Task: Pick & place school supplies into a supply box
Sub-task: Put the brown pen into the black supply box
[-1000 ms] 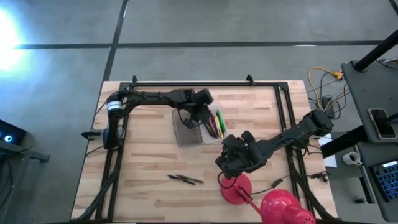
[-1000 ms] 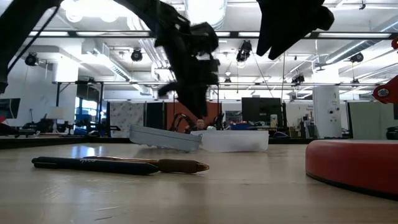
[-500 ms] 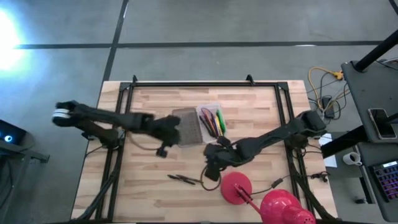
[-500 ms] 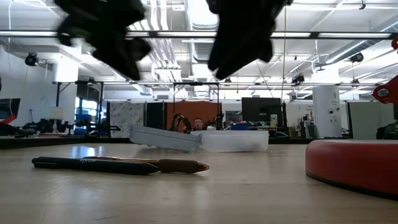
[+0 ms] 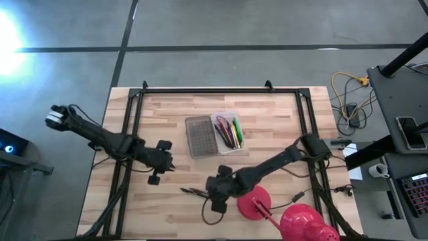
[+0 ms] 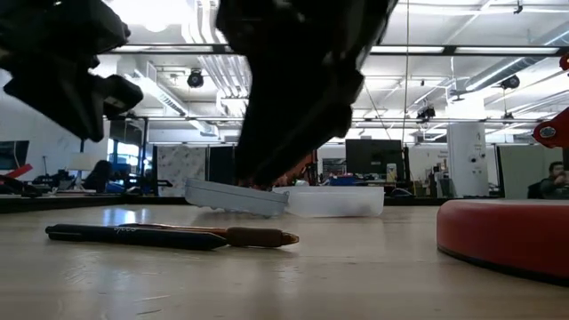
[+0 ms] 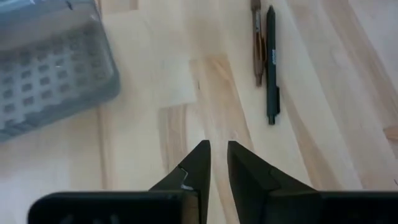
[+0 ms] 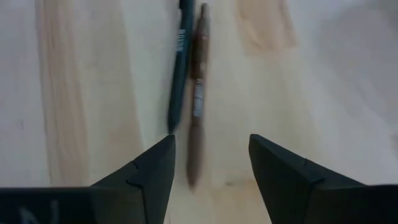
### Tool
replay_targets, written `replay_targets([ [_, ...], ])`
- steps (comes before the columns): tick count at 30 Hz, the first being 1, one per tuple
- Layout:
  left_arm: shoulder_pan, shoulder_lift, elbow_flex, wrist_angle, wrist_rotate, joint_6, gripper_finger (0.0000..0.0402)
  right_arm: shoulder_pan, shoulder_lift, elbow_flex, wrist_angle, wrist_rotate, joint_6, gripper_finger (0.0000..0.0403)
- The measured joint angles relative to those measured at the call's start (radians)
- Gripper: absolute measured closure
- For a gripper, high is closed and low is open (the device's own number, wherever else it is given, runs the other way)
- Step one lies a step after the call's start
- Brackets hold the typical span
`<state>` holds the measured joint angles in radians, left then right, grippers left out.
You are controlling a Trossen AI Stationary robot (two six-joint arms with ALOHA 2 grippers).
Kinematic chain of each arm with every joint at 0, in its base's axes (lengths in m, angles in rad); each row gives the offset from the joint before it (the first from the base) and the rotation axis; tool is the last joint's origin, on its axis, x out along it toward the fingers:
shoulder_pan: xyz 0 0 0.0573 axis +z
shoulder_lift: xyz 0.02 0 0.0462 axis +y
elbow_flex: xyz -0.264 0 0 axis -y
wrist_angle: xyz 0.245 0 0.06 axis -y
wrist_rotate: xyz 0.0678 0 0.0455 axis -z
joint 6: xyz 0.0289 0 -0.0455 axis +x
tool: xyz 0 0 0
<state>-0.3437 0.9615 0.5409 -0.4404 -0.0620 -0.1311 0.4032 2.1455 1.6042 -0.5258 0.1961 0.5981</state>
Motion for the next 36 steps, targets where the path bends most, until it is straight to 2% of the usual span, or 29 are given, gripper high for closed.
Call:
replay_targets([
  [8, -0.022, 0.0, -0.02, 0.005, 0.002, -0.008, 0.0363, 0.006, 0.124, 0.129, -0.145, 0.023, 0.084, 0.022],
  [22, -0.023, 0.0, -0.02, 0.012, 0.003, -0.011, 0.0363, 0.038, 0.147, 0.14, -0.152, 0.016, 0.163, 0.0261],
  [26, -0.023, 0.0, -0.02, 0.012, 0.003, -0.029, 0.0363, 0.012, 0.142, 0.111, -0.141, 0.008, 0.208, 0.0297],
  [32, -0.023, 0.0, -0.02, 0.011, 0.003, -0.062, 0.0363, -0.042, 0.138, 0.076, -0.126, -0.03, 0.277, 0.0379],
  [36, -0.023, 0.0, -0.022, 0.011, 0.003, -0.069, 0.0363, -0.068, 0.13, 0.074, -0.109, -0.034, 0.338, 0.0385],
])
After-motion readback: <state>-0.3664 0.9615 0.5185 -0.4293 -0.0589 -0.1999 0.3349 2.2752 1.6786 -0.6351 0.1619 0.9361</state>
